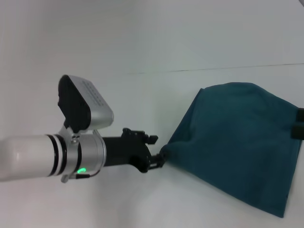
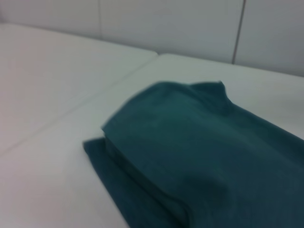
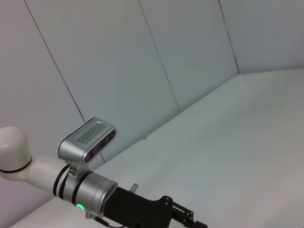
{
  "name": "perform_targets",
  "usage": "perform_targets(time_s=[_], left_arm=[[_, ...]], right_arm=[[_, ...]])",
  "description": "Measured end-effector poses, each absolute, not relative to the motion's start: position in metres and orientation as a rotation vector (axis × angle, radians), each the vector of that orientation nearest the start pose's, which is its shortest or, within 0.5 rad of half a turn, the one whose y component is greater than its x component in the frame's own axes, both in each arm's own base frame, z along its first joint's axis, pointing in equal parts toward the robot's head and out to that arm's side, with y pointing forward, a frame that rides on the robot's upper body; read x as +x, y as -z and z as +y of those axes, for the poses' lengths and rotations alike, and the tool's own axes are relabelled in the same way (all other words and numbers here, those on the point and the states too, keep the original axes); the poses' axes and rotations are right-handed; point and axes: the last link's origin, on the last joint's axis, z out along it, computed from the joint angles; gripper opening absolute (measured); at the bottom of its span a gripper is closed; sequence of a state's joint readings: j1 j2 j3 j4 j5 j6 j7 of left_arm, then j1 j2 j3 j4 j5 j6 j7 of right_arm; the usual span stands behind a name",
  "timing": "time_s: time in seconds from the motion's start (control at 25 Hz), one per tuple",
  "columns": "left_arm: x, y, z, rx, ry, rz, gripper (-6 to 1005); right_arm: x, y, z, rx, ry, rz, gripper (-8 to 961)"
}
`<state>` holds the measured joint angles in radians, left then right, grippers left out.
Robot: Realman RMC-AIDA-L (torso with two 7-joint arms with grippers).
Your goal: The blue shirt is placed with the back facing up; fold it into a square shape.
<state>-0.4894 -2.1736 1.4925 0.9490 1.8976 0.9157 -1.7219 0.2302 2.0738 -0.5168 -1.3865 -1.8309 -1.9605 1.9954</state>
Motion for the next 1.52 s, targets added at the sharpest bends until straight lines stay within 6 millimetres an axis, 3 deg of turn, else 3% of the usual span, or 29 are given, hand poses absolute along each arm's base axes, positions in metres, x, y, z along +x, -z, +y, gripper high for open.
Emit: perform_targets(time_s=[0.44, 1.12, 1.52], left_arm=[[-0.182, 0.109, 0.358, -2.745, 0.241, -0.450, 582], [-0.176, 0.116, 0.366, -2.709, 0.185, -0.366, 715], [-0.177, 0.125, 0.363, -2.722, 0.156, -0.358, 713]], right_arm=[[0.254, -0.136, 0.262, -2.544, -0.718, 0.897, 709], [0.257, -0.135, 0.259, -2.528, -0.722, 0.920, 710], [0.258, -0.134, 0.259, -2.529, -0.737, 0.925, 709]])
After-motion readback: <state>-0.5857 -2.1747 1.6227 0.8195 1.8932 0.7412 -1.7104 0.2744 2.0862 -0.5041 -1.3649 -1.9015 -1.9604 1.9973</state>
